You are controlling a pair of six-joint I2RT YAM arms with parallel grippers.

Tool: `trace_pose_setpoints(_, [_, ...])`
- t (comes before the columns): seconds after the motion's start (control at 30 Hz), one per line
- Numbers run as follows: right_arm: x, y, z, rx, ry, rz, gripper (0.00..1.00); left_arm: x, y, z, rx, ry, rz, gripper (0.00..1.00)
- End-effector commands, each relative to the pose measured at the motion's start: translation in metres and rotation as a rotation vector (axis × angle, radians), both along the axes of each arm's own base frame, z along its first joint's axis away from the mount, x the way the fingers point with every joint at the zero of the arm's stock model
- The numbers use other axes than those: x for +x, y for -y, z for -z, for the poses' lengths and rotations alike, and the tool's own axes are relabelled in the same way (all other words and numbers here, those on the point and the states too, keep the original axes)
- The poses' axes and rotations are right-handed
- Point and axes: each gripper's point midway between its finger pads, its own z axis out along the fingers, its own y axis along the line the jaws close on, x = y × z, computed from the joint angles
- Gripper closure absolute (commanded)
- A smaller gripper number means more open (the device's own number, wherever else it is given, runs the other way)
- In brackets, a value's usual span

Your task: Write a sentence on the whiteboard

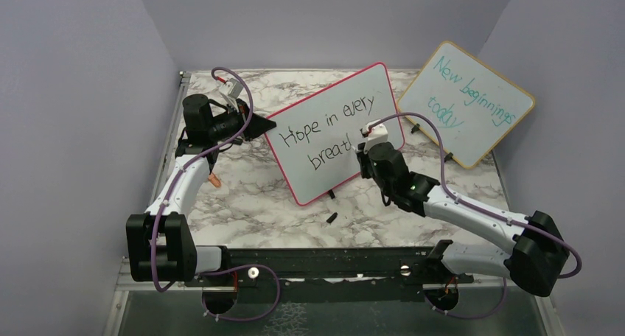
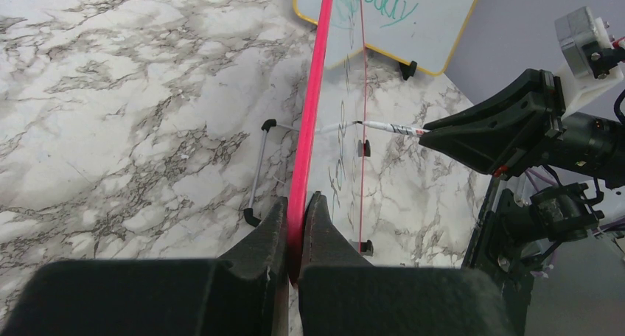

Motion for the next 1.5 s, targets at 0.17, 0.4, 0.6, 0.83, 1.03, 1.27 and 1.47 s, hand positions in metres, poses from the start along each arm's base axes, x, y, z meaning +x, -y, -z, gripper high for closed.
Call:
trace_pose_setpoints(0.17, [-0.013,0.006,0.02,-0.01,-0.071,-0.012,0.99,0.011,-0.017,0.059,0.142,-0.078,-0.096,1.0])
trace_pose_setpoints(0.4, [-0.01,0.004,0.015,0.0,-0.05,-0.009,0.99,0.011,-0.017,0.058,0.142,-0.078,-0.096,1.0])
trace_pose_setpoints(0.6, [-0.002,0.0,0.004,0.008,-0.016,-0.007,0.99,0.011,-0.017,0.059,0.143,-0.078,-0.096,1.0])
trace_pose_setpoints(0.83, [0.005,-0.004,-0.009,0.022,0.029,-0.001,0.99,0.011,-0.017,0.059,0.145,-0.078,-0.097,1.0])
trace_pose_setpoints(1.03, [0.01,-0.006,-0.017,0.025,0.05,-0.001,0.99,0.012,-0.017,0.059,0.145,-0.076,-0.097,1.0])
trace_pose_setpoints(1.27, [0.014,-0.007,-0.023,0.024,0.069,0.004,0.99,0.012,-0.017,0.058,0.144,-0.076,-0.096,1.0])
trace_pose_setpoints(1.47, [0.018,-0.007,-0.029,0.023,0.089,0.015,0.99,0.012,-0.017,0.059,0.144,-0.077,-0.095,1.0])
